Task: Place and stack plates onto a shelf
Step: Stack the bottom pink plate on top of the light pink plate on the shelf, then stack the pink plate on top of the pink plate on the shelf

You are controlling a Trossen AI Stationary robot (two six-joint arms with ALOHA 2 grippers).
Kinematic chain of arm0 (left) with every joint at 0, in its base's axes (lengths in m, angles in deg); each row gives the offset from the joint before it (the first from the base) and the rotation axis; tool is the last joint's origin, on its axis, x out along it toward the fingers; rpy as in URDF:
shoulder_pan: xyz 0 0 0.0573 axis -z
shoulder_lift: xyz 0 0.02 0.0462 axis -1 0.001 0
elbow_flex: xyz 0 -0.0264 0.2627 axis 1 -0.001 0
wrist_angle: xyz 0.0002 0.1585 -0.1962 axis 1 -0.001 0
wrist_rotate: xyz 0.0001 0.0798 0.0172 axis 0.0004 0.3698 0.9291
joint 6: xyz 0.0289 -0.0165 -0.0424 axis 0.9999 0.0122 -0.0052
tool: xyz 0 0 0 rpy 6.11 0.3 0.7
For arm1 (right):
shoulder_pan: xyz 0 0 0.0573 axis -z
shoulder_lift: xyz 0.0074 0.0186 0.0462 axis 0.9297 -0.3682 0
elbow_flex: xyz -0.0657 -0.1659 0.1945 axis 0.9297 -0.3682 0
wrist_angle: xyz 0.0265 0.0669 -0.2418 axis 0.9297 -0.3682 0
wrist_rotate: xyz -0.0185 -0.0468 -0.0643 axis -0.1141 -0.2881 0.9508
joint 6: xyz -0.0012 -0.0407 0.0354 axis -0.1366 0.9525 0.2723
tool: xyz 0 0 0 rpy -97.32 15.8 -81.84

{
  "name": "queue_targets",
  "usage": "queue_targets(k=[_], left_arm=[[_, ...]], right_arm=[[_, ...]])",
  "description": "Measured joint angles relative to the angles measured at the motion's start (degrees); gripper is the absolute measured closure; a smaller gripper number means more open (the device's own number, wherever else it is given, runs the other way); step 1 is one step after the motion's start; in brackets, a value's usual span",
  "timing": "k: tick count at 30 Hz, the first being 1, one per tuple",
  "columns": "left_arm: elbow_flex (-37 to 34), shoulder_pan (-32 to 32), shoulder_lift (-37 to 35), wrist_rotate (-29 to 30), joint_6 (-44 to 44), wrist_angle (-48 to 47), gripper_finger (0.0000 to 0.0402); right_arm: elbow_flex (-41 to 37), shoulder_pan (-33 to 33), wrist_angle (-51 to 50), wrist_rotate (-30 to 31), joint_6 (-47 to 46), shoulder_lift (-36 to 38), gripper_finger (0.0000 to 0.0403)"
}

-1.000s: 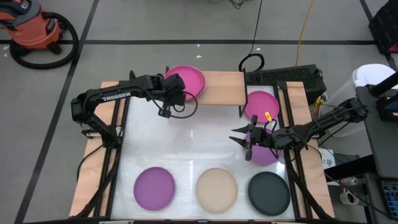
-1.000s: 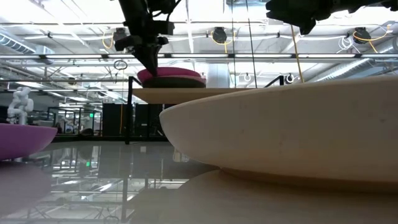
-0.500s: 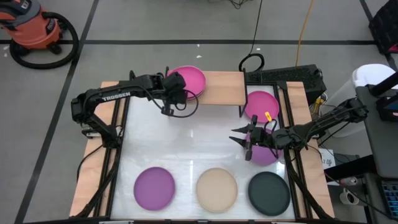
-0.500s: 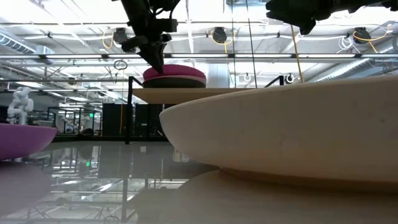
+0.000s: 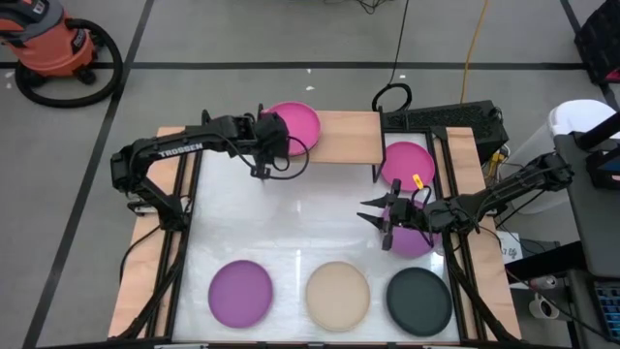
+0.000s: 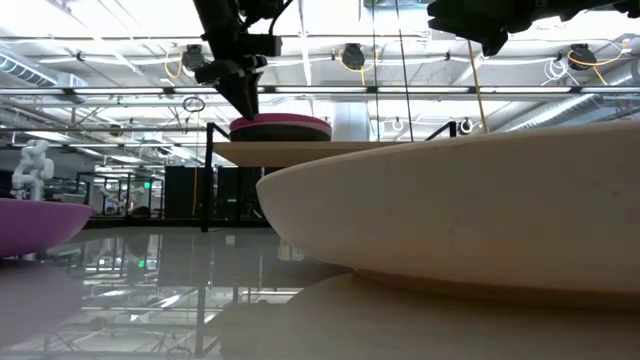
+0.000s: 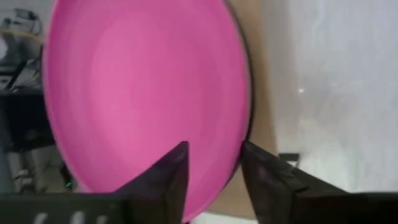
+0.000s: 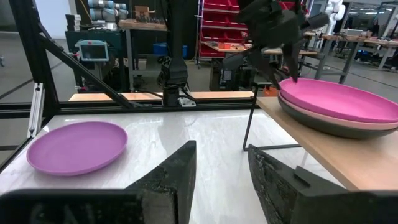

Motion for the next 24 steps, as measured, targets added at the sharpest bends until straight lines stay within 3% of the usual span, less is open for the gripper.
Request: queue_targets(k=[5, 11, 18, 24], left_arm=[[6.6, 0.7, -0.4, 4.4, -5.1, -4.5, 0.0209], [7.7, 1.6, -9.4, -3.2, -8.5, 2.6, 0.0207], [-0.1, 2.0, -23.0, -5.8, -13.6, 11.7, 0.0206], [-15.1, 5.3, -35.6, -9.3, -17.0, 25.7, 0.0206]], right_arm=[[0.0, 0.0, -0.9, 0.1, 0.0, 0.0, 0.0275], [0.0, 0.0, -6.8, 4.6, -6.1, 0.0, 0.0275], [0.9, 1.2, -19.7, 7.8, -11.8, 0.2, 0.0275], [8.1, 6.5, -40.2, 7.5, -20.7, -0.1, 0.0275]])
